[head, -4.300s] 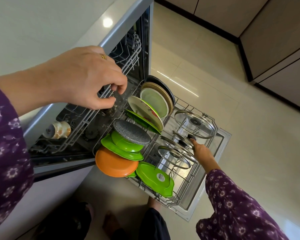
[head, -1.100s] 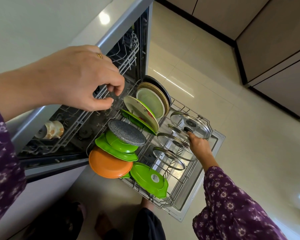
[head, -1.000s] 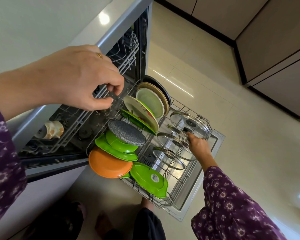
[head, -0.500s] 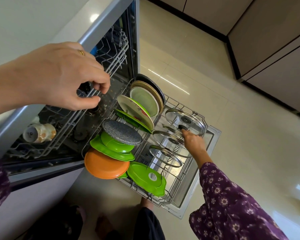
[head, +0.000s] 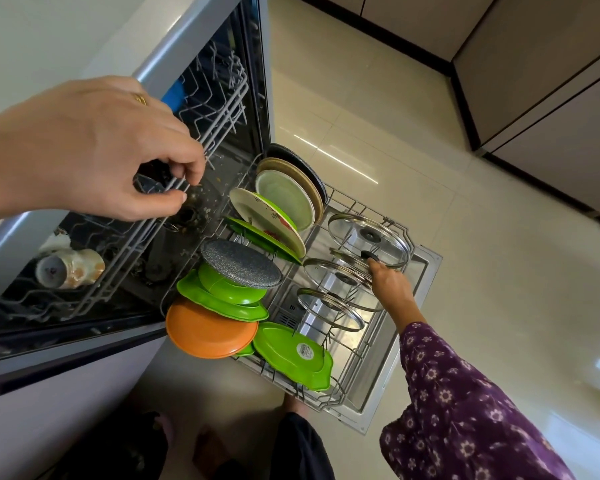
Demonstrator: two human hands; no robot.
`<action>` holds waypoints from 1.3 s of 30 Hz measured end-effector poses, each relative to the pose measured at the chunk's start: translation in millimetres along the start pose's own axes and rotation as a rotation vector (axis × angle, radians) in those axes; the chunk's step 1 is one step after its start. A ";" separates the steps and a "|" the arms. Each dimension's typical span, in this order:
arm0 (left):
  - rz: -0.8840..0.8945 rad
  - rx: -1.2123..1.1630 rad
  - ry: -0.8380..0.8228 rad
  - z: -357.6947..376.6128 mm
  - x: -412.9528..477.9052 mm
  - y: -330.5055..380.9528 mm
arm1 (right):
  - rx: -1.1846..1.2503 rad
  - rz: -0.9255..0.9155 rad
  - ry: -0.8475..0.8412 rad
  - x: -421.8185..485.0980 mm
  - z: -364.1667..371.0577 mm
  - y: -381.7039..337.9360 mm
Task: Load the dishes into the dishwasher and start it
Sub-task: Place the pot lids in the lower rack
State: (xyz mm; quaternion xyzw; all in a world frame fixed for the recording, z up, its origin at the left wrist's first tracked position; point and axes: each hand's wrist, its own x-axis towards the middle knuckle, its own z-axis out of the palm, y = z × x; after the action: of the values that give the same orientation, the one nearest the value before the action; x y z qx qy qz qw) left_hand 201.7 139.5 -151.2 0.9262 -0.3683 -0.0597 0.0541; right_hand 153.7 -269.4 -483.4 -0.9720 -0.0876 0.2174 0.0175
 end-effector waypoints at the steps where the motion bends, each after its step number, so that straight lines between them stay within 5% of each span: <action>1: 0.003 -0.003 0.003 0.2 0.4 -0.4 | 0.001 0.004 -0.008 2.1 -0.3 1.6; 15: -0.041 -0.076 -0.020 3.8 3.1 6.7 | 0.073 -0.020 -0.139 28.9 -9.3 16.8; 26: -0.171 -0.117 -0.109 1.9 4.3 10.3 | 0.084 -0.021 -0.147 36.2 9.8 12.6; 39: -0.130 -0.105 -0.040 -2.4 5.4 17.0 | 0.072 0.040 -0.117 17.9 13.0 1.3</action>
State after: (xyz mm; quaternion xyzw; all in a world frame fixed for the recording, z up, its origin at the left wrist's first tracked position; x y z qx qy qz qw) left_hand 194.4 123.7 -146.8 0.9426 -0.3050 -0.1006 0.0910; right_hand 164.3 -267.5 -502.7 -0.9579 -0.0609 0.2772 0.0431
